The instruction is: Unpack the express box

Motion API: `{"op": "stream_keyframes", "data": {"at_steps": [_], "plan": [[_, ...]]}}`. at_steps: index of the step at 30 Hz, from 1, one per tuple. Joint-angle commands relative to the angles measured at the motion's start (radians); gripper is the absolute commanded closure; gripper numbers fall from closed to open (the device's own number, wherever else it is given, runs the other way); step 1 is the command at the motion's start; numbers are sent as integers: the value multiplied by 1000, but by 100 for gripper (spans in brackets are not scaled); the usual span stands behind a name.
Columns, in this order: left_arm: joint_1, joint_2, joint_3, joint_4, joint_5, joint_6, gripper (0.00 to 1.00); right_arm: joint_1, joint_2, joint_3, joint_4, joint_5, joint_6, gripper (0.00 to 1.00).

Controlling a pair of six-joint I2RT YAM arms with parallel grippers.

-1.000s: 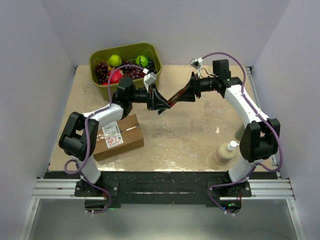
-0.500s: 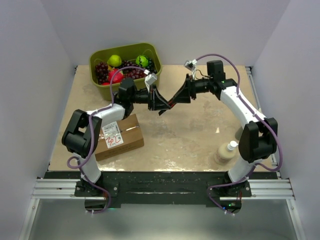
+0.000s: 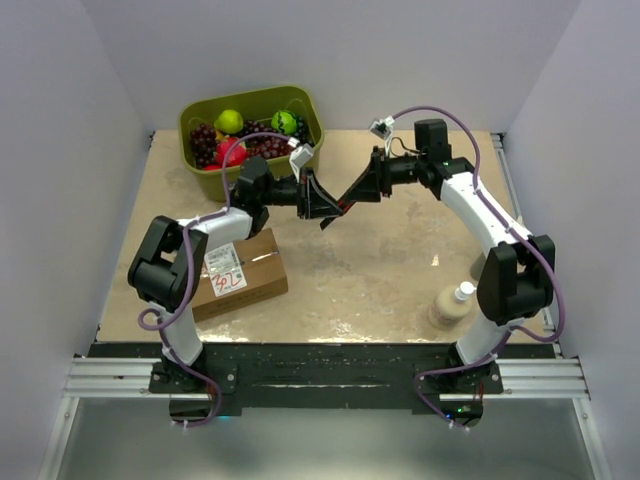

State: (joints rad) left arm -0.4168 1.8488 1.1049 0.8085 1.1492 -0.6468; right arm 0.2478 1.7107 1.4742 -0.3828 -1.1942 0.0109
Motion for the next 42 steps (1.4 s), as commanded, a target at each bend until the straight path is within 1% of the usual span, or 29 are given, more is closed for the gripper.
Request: {"op": "stream_keyframes", "data": {"at_steps": [1,2,5,12,14,17,18,20,22,23,25,29,32,33,35,36,37,38,39,40,41,42], "plan": [[-10,3,46,52,3,-5,100,2,9,3,42,-7,34,59],[-10,3,46,52,4,-5,100,2,10,3,42,-7,32,62],[-10,4,49,54,9,-7,100,4,13,11,6,-10,-6,66],[-10,7,52,46,46,-2,100,11,9,9,-83,-30,-101,63],[-10,13,61,26,76,27,100,18,9,11,-106,-21,-144,64],[-10,21,81,-22,99,71,100,28,4,9,-133,-7,-172,67],[-8,23,87,-46,103,81,100,33,6,11,-143,-7,-195,70],[-8,32,98,-55,112,90,100,39,6,15,-157,-7,-207,73],[-10,35,101,-57,113,93,100,39,4,21,-159,-16,-209,83],[-10,36,102,-58,113,96,100,41,4,23,-163,-28,-209,90],[-8,36,110,-97,115,137,100,45,6,38,-183,-33,-222,100],[-7,36,124,-210,100,222,100,48,1,87,-284,-53,-270,100],[1,35,130,-258,86,265,100,48,-19,118,-321,-74,-310,100],[1,32,134,-270,83,275,100,50,-35,124,-318,-53,-307,100],[6,26,144,-319,80,311,100,48,-46,135,-307,-71,-286,100],[7,23,159,-345,73,328,85,47,-45,146,-332,-90,-322,100],[9,18,171,-385,45,382,72,51,-46,161,-329,7,-281,100],[10,6,183,-467,32,419,63,54,-46,163,-270,57,-209,100],[12,0,219,-517,24,459,54,45,-43,167,-263,92,-163,100],[16,-9,240,-576,-6,555,50,41,-43,182,-261,132,-163,100],[21,-32,263,-695,-28,603,46,39,-43,196,-249,181,-161,100],[33,-46,294,-750,-66,642,40,41,-40,213,-252,215,-170,100]]}}
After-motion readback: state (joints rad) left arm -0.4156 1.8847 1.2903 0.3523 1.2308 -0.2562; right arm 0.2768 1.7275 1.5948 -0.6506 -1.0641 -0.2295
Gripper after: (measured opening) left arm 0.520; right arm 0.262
